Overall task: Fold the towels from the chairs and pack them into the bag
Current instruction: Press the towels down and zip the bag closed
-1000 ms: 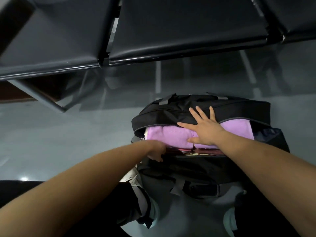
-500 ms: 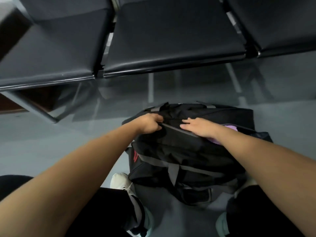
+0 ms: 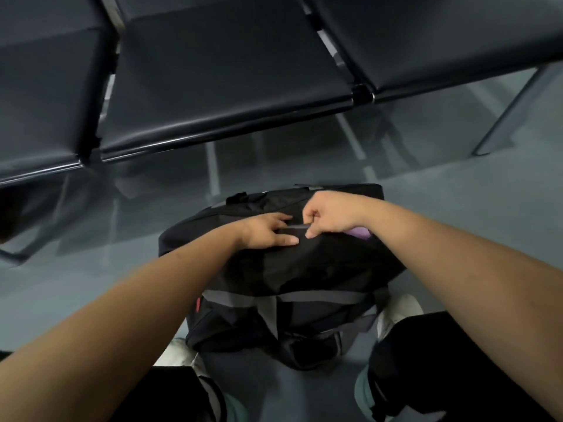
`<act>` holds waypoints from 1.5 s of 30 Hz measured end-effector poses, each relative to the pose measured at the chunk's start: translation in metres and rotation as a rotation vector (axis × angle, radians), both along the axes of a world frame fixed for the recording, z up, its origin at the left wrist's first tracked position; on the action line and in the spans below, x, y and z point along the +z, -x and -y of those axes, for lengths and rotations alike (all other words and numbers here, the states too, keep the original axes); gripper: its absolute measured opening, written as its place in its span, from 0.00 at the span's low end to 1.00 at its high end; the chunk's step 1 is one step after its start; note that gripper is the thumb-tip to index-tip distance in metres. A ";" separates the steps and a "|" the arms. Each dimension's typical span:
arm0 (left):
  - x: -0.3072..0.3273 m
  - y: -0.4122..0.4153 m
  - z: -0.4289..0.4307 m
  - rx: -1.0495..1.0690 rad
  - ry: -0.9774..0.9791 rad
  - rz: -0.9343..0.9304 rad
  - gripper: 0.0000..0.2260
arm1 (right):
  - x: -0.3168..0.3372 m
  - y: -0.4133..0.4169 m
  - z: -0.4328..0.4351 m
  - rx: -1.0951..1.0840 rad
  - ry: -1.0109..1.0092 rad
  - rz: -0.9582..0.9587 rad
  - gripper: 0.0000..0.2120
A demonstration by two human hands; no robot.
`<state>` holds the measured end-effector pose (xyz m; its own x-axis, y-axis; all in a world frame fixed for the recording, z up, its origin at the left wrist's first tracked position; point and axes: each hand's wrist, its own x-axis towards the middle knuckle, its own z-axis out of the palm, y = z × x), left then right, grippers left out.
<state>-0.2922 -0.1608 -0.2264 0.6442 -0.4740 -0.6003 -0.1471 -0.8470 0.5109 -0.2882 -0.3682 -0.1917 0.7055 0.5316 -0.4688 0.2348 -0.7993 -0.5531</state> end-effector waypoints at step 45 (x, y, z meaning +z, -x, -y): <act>-0.027 -0.036 0.101 -0.086 0.068 0.343 0.11 | -0.085 -0.033 0.121 -0.431 -0.093 0.142 0.05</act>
<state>-0.2562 -0.2618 -0.2535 0.7586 -0.5668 -0.3215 -0.3894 -0.7899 0.4738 -0.2550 -0.4889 -0.2763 0.9250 0.2107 -0.3162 -0.0298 -0.7894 -0.6132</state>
